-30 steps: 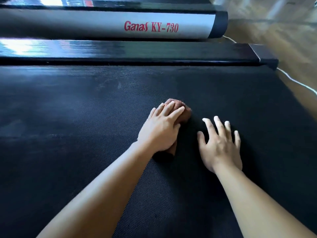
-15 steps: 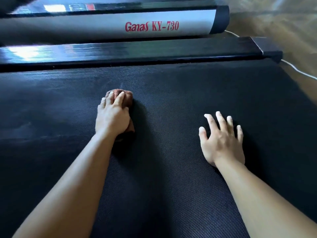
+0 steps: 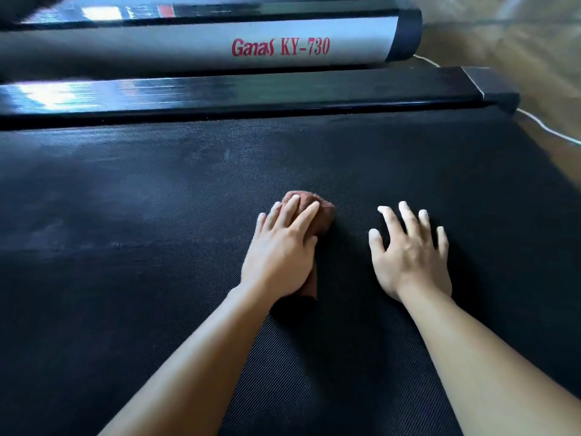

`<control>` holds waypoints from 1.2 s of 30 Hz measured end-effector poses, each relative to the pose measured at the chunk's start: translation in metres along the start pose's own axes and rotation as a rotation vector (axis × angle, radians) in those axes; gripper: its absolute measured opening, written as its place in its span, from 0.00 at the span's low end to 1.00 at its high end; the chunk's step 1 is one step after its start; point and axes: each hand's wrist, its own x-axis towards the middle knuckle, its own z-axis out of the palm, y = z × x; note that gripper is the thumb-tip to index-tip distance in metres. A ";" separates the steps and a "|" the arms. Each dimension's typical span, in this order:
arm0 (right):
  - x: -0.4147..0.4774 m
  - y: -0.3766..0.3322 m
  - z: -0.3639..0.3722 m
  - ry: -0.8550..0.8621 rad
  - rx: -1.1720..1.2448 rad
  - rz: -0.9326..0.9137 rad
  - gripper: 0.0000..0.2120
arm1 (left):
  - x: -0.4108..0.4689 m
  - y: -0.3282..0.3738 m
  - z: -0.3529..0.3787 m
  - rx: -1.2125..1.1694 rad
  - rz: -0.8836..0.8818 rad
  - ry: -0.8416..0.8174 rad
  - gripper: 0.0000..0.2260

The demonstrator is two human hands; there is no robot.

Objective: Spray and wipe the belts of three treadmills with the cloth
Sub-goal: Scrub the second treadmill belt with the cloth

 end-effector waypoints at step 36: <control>0.038 0.118 -0.042 0.112 0.116 -0.016 0.22 | 0.099 0.087 0.037 0.017 -0.160 0.095 0.26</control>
